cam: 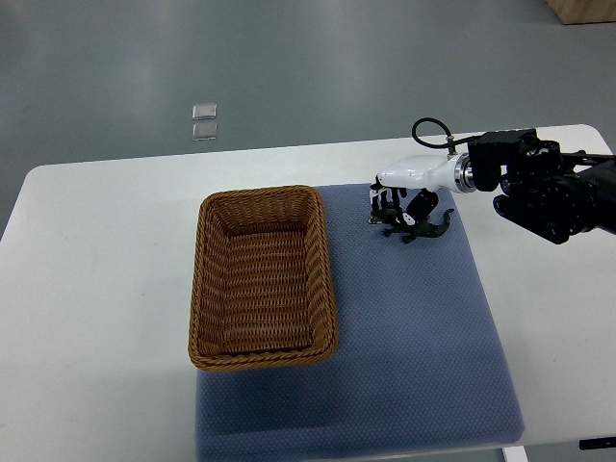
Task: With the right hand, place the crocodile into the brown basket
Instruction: 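Lift the crocodile off the mat with the right hand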
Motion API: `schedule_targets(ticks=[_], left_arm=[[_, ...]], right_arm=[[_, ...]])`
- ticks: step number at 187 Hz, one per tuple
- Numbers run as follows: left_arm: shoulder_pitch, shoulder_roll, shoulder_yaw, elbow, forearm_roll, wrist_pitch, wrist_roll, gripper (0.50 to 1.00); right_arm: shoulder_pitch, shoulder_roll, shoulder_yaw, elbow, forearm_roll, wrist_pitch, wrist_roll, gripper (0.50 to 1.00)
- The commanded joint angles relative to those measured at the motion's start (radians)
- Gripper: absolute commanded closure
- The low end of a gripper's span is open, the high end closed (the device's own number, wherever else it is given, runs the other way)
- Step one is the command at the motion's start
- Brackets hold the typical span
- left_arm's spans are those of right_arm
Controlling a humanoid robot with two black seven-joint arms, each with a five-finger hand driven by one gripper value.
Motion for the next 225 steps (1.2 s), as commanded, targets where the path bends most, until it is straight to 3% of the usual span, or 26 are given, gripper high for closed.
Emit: schedule_targets(ticks=[1, 148, 225], left_arm=[[0.0, 0.0, 0.0, 0.0, 0.0, 0.0, 0.0, 0.5], [0.0, 0.0, 0.0, 0.0, 0.0, 0.0, 0.0, 0.5], [0.0, 0.0, 0.0, 0.0, 0.0, 0.0, 0.0, 0.5]], right_arm=[[0.001, 0.0, 0.0, 0.0, 0.0, -0.001, 0.0, 1.0], [0.071, -0.001, -0.003, 0.002, -0.002, 0.039, 0.006, 1.0], [0.172, 0.002, -0.002, 0.015, -0.002, 0.08, 0.051, 1.0]])
